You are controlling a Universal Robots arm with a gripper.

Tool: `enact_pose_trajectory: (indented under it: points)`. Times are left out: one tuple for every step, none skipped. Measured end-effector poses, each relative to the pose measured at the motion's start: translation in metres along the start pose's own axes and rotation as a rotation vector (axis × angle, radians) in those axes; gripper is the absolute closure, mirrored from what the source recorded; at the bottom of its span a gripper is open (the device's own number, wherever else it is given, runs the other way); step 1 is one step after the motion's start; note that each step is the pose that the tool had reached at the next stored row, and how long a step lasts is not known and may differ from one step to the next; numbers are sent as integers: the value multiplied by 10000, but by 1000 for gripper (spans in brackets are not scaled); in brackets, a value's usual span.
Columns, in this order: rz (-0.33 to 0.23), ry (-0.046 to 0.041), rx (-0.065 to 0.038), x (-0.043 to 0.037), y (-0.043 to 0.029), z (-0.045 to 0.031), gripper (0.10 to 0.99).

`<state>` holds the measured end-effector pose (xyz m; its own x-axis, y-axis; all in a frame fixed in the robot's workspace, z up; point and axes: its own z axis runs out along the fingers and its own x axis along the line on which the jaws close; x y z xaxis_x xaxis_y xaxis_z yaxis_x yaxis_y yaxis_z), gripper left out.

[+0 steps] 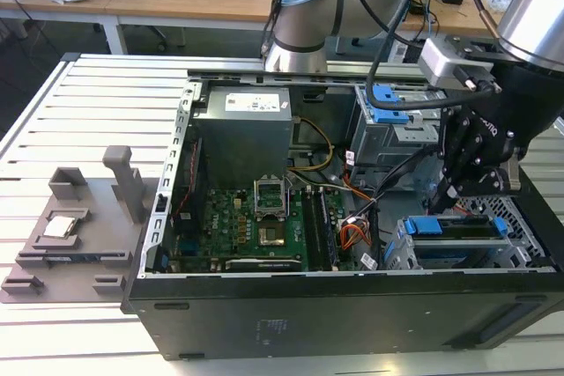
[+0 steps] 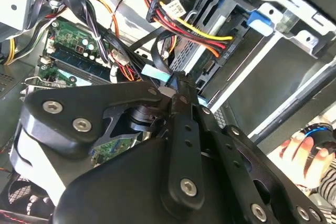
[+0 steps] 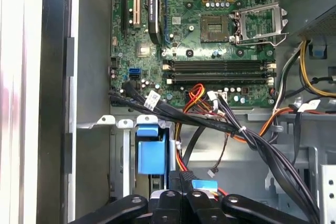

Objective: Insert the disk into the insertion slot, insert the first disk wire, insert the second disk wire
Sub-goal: 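Insert the second disk wire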

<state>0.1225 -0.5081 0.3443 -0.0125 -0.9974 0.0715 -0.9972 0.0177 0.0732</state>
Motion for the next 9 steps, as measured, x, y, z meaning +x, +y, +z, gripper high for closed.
enact_pose_trajectory:
  points:
    - [0, 2, -5, 0, -20, -14, 984]
    - [-1, 6, -12, 0, -41, -27, 984]
    - [-3, 9, -33, 1, -79, -41, 984]
    - [-4, 12, -48, 0, -90, -43, 984]
    - [-4, 18, -51, 3, -90, -42, 984]
    - [-2, 31, -53, 18, -90, -42, 984]
    - [-1, 45, -51, 40, -91, -40, 984]
    - [-1, 51, -52, 53, -91, -39, 984]
    - [-1, 58, -52, 69, -91, -38, 984]
